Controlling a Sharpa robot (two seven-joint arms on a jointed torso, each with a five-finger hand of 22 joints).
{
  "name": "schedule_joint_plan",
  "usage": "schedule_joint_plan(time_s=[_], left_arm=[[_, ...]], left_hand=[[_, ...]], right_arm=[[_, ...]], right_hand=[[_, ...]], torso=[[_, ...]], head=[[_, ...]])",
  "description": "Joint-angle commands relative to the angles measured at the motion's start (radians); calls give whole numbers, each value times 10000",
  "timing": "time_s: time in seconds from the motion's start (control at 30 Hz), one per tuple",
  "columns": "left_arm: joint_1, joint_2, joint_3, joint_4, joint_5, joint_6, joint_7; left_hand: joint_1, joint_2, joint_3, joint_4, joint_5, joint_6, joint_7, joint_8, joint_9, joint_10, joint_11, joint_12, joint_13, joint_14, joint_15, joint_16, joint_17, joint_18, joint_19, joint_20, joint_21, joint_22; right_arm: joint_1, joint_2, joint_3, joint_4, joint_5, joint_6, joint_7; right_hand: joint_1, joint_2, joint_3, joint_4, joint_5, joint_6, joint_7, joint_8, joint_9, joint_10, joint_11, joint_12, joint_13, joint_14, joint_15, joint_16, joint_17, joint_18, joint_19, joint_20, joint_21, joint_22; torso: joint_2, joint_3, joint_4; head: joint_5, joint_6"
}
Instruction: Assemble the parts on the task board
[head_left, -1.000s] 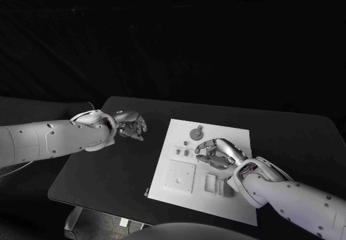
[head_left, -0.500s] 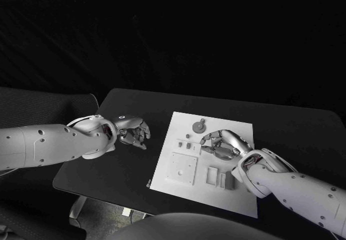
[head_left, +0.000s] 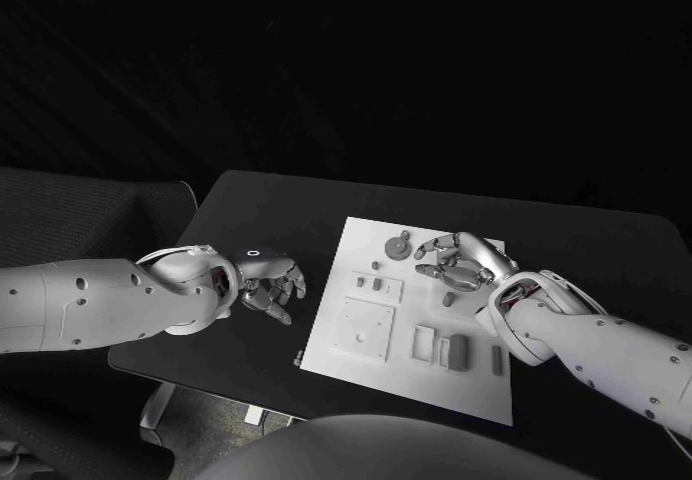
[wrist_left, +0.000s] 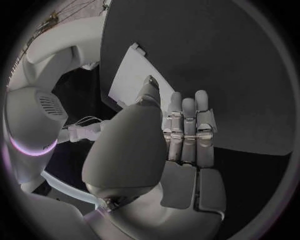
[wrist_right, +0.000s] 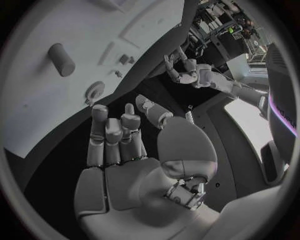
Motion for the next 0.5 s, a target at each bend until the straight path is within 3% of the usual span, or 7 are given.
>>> schedule_joint_plan(time_s=[0.03, 0.13, 0.37, 0.5], left_arm=[[-113, 29, -4, 193, -1334, 828, -533], [-276, 36, -4, 315, -1621, 1043, -685], [-324, 35, -6, 358, -1998, 1455, -989], [-468, 11, -6, 433, -2193, 1676, -1129]], left_hand=[[-109, -135, -4, 12, 41, -76, -43, -40, -19, -147, 14, 124, 112, -121, 12, 92, 51, 124, -36, -31, 50, 70], [-293, -210, -146, 15, 40, -111, -11, -51, -28, -264, 37, 275, 252, -196, 13, 167, 119, 126, -74, -32, 54, 149], [-454, -279, -188, 19, -10, -99, -5, -28, -30, -385, 31, 691, 564, -234, -16, 341, 242, 133, -51, -55, 91, 280], [-565, -304, -163, 19, -37, -51, 12, 10, -19, -517, 44, 900, 713, -287, -22, 432, 304, 131, -62, -62, 103, 323]], right_arm=[[19, -66, 55, -2, 460, 183, -37], [34, -80, 74, -14, 471, 203, -50], [47, -61, 77, -42, 494, 236, -57], [48, -95, 77, -37, 501, 236, -65]], right_hand=[[-75, -47, -77, 6, 21, -270, 267, -46, -14, 7, 63, -34, 11, 50, 55, -47, -5, 104, 27, 25, -48, 20], [-77, -46, -82, 6, 21, -278, 271, -49, -19, 5, 67, -33, 12, 49, 59, -46, -5, 104, 28, 26, -49, 20], [-87, -49, -95, 7, 15, -287, 277, -53, -26, 2, 74, -29, 13, 49, 66, -45, -4, 104, 28, 28, -49, 20], [-90, -48, -100, 8, 13, -289, 279, -53, -29, 2, 76, -27, 14, 49, 68, -44, -4, 104, 29, 29, -49, 20]], torso=[[-64, -17, 28], [-93, -35, 48], [-131, -52, 61], [-125, -42, 49]], head=[[-15, -64], [-6, -102], [-2, -158], [35, -193]])
